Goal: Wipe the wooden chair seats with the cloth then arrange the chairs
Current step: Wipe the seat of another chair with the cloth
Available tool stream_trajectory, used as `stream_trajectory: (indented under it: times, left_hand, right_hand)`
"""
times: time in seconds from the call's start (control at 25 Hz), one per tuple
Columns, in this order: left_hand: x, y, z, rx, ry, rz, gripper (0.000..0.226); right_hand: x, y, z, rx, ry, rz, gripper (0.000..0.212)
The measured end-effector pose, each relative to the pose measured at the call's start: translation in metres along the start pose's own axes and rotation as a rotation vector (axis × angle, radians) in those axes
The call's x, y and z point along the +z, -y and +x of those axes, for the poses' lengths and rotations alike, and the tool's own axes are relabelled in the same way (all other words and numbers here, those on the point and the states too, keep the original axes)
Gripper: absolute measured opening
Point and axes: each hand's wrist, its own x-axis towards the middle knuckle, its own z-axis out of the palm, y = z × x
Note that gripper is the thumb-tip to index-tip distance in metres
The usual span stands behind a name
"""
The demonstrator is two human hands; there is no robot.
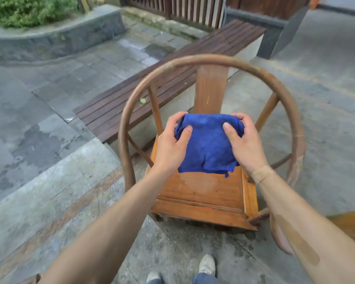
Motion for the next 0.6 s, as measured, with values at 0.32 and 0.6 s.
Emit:
stream_trajectory:
  times: [0.32, 0.6]
  left_hand:
    - [0.055, 0.272, 0.002, -0.258, 0.042, 0.146, 0.032]
    - [0.069, 0.428, -0.032, -0.329, 0.197, 0.537, 0.034]
  right_hand:
    - [0.127, -0.267, 0.013, 0.395, 0.177, -0.009, 0.031]
    - [0.208, -0.394, -0.033, 0.440, 0.255, -0.348, 0.045]
